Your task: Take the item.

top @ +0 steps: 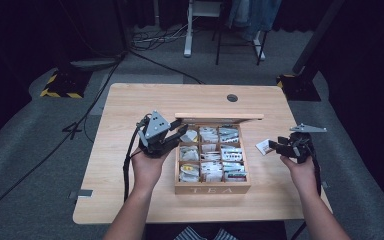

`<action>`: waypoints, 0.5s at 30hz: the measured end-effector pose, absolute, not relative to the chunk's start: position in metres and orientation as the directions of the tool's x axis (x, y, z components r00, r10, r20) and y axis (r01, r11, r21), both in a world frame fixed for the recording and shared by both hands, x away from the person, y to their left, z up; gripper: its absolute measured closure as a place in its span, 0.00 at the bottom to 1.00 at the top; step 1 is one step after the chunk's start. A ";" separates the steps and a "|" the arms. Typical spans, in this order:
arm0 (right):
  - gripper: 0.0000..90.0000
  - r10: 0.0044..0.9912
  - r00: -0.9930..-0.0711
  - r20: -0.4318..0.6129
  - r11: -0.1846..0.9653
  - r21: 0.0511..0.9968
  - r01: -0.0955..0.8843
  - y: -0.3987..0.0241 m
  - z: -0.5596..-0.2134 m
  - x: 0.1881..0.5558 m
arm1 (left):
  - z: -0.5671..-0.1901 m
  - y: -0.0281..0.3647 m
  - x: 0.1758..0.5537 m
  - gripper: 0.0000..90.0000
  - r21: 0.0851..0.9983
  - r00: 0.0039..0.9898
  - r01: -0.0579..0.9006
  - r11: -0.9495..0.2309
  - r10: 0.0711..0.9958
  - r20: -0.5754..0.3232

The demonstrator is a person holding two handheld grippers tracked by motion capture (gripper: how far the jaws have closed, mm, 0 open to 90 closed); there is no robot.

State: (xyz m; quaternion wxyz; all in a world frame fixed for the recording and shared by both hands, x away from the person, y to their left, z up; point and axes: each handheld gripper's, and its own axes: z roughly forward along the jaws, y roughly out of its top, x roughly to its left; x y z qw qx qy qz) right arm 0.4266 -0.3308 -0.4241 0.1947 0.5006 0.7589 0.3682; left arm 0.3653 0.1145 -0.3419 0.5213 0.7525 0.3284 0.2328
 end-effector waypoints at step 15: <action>0.59 0.884 -0.460 0.076 0.261 0.738 0.622 -0.340 -0.441 0.397 | -0.343 0.112 0.365 0.78 0.934 0.680 0.257 -0.248 0.733 0.008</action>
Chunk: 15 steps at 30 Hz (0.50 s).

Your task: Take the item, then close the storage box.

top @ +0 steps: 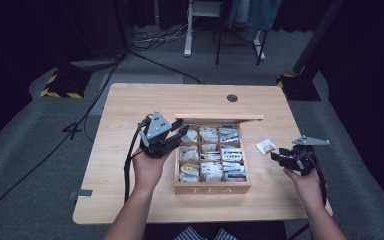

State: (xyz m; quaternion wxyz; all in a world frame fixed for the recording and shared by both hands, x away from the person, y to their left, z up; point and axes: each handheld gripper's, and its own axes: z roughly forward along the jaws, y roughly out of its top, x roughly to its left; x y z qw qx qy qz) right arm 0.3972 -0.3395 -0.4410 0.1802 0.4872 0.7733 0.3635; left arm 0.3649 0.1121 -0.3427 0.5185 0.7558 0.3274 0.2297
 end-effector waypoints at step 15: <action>0.59 0.874 -0.485 0.022 0.340 0.686 0.644 -0.360 -0.483 0.396 | -0.344 0.115 0.362 0.77 0.924 0.713 0.299 -0.240 0.699 -0.049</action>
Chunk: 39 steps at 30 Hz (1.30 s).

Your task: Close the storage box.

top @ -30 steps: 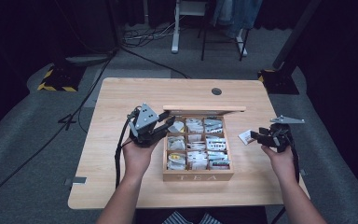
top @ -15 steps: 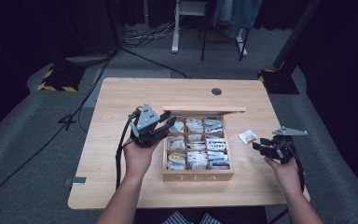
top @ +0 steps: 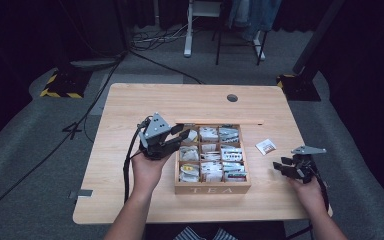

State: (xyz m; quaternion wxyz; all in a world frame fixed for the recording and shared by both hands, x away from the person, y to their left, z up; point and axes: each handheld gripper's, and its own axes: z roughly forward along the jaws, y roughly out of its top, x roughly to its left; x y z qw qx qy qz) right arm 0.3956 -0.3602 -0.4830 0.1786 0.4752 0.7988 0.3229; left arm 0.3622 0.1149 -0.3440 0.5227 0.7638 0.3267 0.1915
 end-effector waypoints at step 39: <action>0.46 0.854 -0.520 -0.003 0.341 0.758 0.556 -0.370 -0.502 0.400 | -0.368 0.104 0.335 0.73 0.843 0.766 0.413 -0.344 0.632 -0.118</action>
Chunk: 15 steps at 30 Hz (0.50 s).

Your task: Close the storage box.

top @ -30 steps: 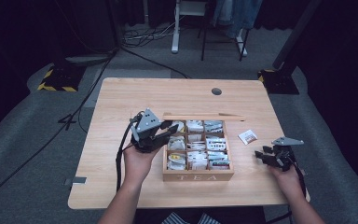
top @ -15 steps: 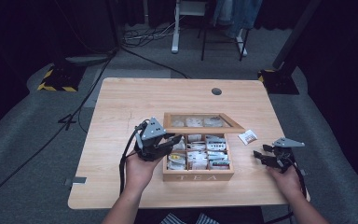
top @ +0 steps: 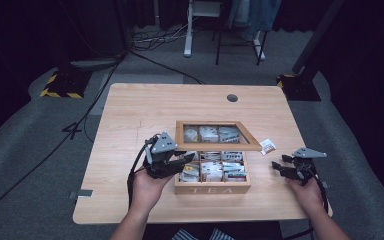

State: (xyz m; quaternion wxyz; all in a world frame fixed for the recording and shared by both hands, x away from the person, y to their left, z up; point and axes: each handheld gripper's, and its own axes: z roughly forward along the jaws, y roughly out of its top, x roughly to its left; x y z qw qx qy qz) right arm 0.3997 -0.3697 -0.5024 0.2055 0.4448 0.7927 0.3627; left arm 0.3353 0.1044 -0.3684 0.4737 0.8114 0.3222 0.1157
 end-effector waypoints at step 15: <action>0.45 0.856 -0.517 -0.004 0.340 0.758 0.557 -0.370 -0.502 0.400 | -0.384 0.102 0.330 0.72 0.801 0.755 0.462 -0.382 0.643 -0.129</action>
